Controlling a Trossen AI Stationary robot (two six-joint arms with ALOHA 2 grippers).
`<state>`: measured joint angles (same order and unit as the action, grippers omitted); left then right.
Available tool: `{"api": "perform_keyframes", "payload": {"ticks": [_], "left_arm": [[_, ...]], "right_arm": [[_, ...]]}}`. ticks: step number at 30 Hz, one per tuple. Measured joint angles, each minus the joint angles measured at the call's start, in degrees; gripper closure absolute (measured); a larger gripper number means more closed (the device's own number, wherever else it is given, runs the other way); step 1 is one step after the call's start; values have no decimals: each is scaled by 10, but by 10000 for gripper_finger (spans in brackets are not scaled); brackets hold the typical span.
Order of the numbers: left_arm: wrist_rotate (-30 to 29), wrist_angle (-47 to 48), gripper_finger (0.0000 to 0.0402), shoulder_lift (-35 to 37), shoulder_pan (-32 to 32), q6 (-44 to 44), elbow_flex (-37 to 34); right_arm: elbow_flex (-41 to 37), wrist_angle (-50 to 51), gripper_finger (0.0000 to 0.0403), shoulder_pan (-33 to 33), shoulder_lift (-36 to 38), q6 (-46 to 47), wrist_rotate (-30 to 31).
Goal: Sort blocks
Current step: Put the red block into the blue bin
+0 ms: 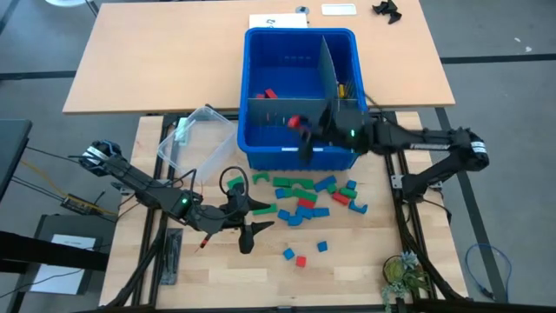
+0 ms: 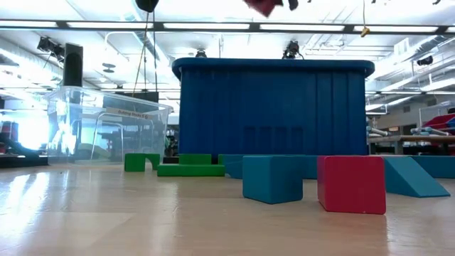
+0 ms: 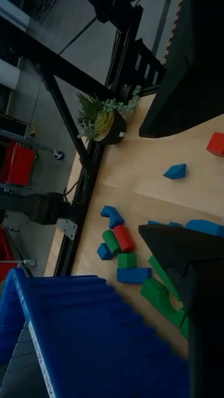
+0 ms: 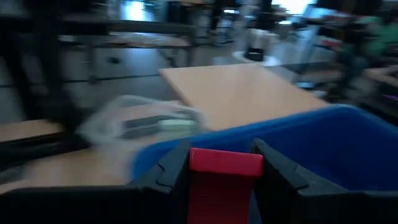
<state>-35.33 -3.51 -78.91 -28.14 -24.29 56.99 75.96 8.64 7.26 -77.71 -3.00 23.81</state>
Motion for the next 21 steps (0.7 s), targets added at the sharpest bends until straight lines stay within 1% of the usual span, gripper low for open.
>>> {"api": "perform_keyframes", "payload": {"ticks": [4,9,13,15,18,21], "left_arm": [[0,0,154,0,0,0,0],[0,0,154,0,0,0,0],[0,0,154,0,0,0,0],[0,0,154,0,0,0,0],[0,0,154,0,0,0,0],[0,0,154,0,0,0,0]], "right_arm": [[0,3,273,99,-14,-23,-7],[0,-29,273,211,-50,-18,-56],[0,-67,270,276,-93,-8,-89],[0,-89,248,299,-113,-15,-89],[0,-91,192,320,-132,-31,-89],[0,-86,143,323,-130,-60,-84]]}}
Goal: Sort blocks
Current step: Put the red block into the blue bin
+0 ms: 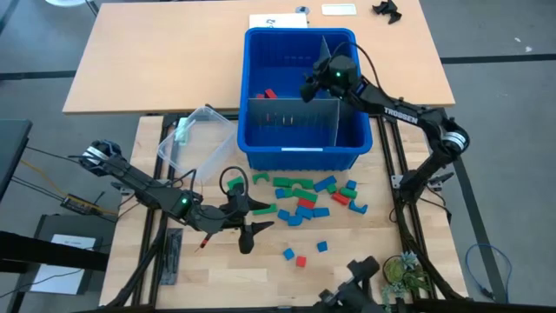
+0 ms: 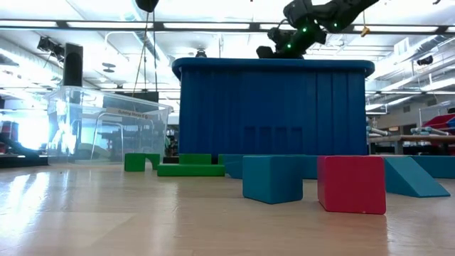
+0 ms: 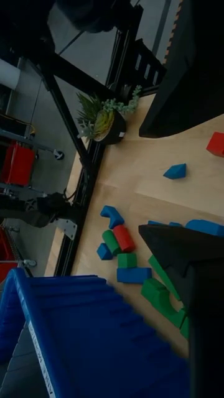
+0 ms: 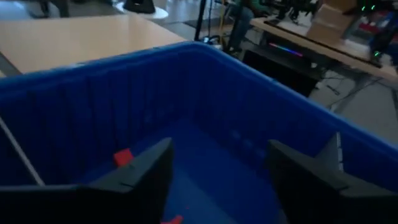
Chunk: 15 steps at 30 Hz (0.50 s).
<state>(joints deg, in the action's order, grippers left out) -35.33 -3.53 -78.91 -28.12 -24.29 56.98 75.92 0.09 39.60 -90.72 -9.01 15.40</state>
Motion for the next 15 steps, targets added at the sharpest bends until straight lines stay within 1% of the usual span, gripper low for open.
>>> {"api": "perform_keyframes", "payload": {"ticks": [3,7,11,15], "left_arm": [[0,0,154,0,0,0,0],[0,0,154,0,0,0,0],[0,0,154,0,0,0,0],[0,0,154,0,0,0,0]], "right_arm": [[0,38,111,-13,22,-16,0],[0,110,96,-55,80,-19,-6],[0,227,99,-133,152,-34,-26],[0,343,106,-236,214,0,-36]]}}
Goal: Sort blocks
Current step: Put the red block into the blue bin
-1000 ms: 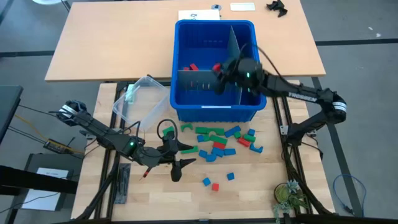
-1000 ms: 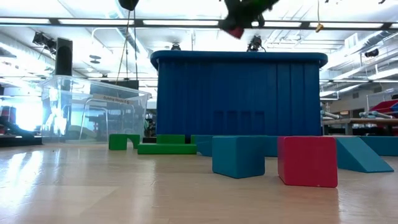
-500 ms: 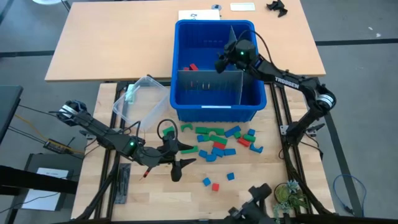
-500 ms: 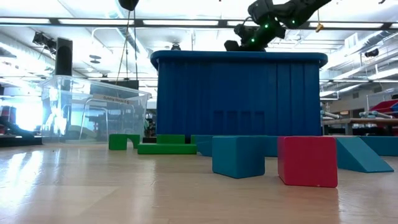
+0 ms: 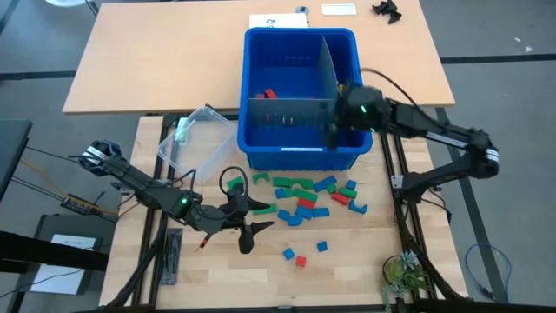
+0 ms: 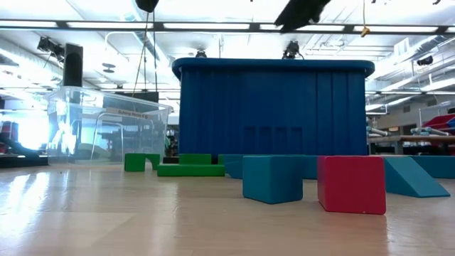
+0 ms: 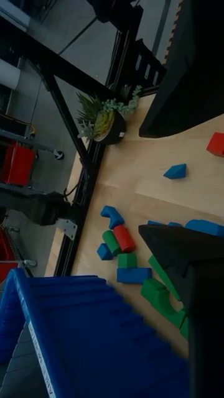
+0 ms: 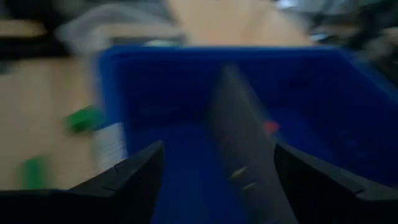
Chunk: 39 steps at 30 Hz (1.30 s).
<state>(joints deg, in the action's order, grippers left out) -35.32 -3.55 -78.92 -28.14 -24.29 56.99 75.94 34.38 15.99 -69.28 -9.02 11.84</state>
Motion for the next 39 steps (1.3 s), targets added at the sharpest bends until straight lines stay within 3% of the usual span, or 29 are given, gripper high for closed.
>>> {"api": "perform_keyframes", "payload": {"ticks": [8,18,28,39], "left_arm": [[0,0,154,0,0,0,0],[0,0,154,0,0,0,0],[0,0,154,0,0,0,0],[0,0,154,0,0,0,0]], "right_arm": [[0,148,110,-195,21,134,3],[0,159,110,-369,-57,217,75],[-3,190,110,-419,-140,238,101],[-118,139,110,-413,-96,271,132]]}}
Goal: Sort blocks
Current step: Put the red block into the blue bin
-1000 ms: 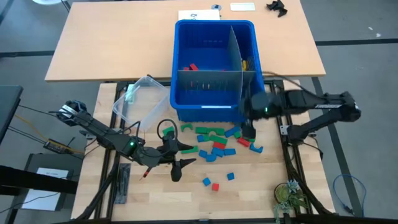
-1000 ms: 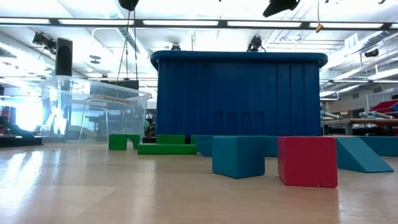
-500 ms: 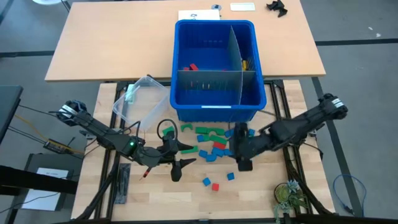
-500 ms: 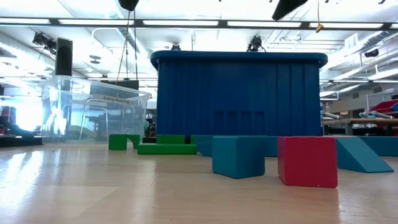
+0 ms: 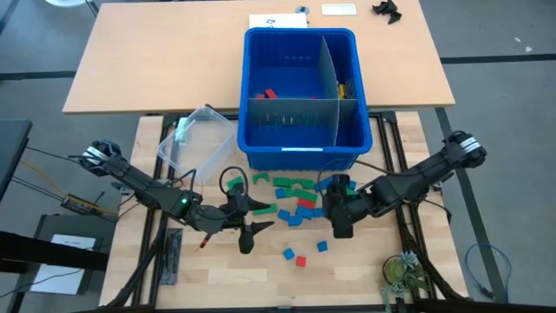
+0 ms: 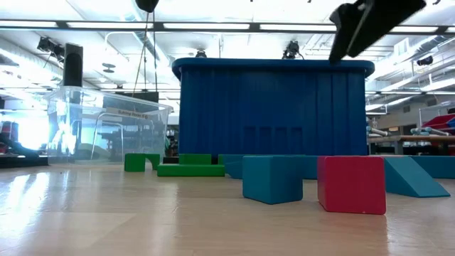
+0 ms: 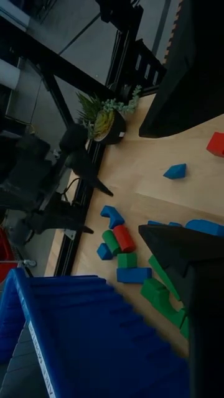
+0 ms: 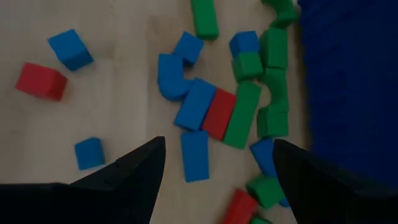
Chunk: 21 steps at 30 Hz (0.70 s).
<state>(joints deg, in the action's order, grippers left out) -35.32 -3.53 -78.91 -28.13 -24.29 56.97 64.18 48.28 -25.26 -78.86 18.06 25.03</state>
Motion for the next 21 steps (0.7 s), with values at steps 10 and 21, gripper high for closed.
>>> {"api": "perform_keyframes", "payload": {"ticks": [10,21], "left_arm": [[0,0,154,0,0,0,0],[0,0,154,0,0,0,0]], "right_arm": [[-103,-63,110,35,11,16,-10],[-158,-90,110,69,12,-16,-22]]}}
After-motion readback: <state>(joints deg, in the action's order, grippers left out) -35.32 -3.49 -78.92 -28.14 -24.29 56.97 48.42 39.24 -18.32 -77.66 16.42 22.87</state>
